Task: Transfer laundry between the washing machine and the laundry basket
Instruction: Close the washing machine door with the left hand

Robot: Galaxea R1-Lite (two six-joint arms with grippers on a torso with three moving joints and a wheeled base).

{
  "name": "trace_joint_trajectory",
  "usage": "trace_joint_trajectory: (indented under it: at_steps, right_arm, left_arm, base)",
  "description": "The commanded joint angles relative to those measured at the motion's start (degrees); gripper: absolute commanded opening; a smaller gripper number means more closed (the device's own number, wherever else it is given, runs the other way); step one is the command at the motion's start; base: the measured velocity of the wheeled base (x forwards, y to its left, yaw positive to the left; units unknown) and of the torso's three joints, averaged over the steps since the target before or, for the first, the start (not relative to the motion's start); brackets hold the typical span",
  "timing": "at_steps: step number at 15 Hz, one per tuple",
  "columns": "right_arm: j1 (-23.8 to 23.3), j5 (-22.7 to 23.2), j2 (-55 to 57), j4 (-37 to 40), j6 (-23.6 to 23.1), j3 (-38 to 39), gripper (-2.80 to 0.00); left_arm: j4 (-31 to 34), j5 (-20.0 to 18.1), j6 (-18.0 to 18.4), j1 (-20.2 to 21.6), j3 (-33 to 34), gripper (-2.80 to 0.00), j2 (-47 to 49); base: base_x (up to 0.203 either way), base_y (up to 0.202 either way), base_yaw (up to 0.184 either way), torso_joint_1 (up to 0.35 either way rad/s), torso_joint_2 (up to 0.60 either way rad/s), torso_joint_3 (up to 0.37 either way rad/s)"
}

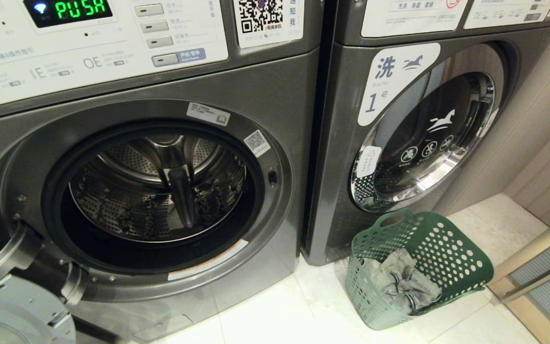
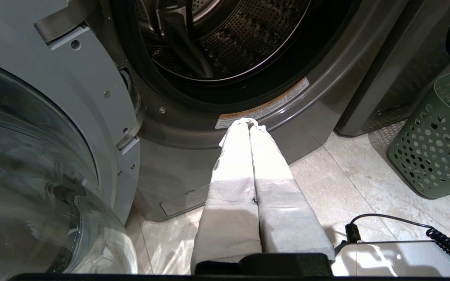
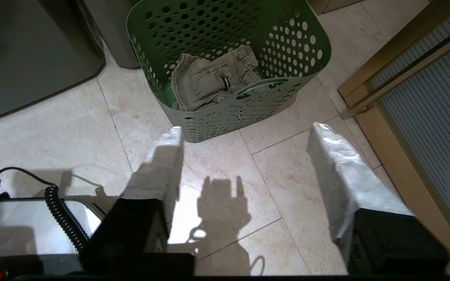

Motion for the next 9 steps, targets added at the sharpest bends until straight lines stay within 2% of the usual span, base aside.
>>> trace_joint_trajectory:
  at_steps: [1, 6, 9]
  right_arm:
    - [-1.62, 1.10, -2.17, 0.26, -0.23, 0.00, -2.80]
    - [-4.59, 7.76, -14.12, 5.40, 0.04, 0.00, -2.80]
    - [-3.56, 8.44, -23.21, 7.75, -0.57, 0.00, -2.80]
  left_arm:
    - [-0.01, 0.01, 0.02, 0.00, 0.00, -2.80, 0.01]
    - [-0.01, 0.01, 0.02, 0.00, 0.00, -2.80, 0.01]
    - [-0.01, 0.01, 0.02, 0.00, 0.00, -2.80, 0.01]
  base:
    - [0.000, 0.000, 0.000, 0.000, 0.00, 0.000]
    - [0.000, 0.000, 0.000, 0.000, 0.00, 0.000]
    - [0.000, 0.000, 0.000, 0.000, 0.00, 0.000]
